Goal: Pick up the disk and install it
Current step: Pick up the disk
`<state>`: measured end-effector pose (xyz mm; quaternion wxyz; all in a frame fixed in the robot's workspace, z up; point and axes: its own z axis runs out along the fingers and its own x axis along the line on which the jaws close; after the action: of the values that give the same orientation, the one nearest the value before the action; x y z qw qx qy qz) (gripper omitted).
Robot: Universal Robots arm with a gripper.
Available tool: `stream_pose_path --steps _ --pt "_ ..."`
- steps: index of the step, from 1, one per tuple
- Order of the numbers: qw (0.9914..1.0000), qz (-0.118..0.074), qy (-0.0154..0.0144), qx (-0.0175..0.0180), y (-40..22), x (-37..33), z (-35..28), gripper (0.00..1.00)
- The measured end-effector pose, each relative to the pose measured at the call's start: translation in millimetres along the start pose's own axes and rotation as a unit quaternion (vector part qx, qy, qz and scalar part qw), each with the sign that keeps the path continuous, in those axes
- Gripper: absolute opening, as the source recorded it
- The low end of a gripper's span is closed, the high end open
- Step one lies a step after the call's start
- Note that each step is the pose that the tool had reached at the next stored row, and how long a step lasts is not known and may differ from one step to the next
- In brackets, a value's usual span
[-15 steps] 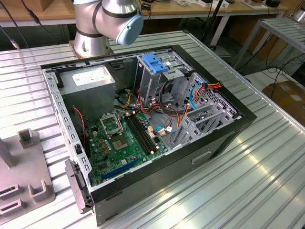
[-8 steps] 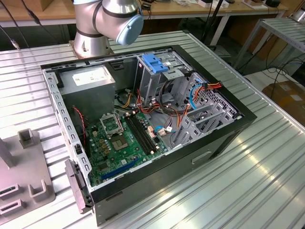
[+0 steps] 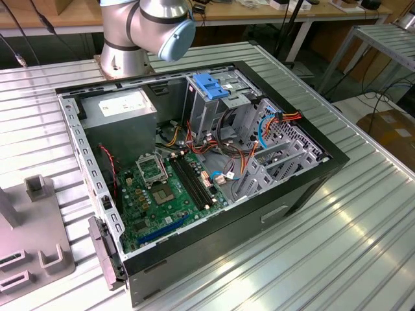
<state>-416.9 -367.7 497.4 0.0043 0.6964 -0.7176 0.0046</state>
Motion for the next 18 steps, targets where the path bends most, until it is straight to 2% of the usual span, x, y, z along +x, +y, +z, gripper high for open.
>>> stream_pose_path --steps 6,18 --pt "1.00000 0.000 0.0000 0.0000 -6.0 -0.2 0.0 0.37" --pt "1.00000 0.000 0.0000 0.0000 -22.1 -0.7 0.0 0.37"
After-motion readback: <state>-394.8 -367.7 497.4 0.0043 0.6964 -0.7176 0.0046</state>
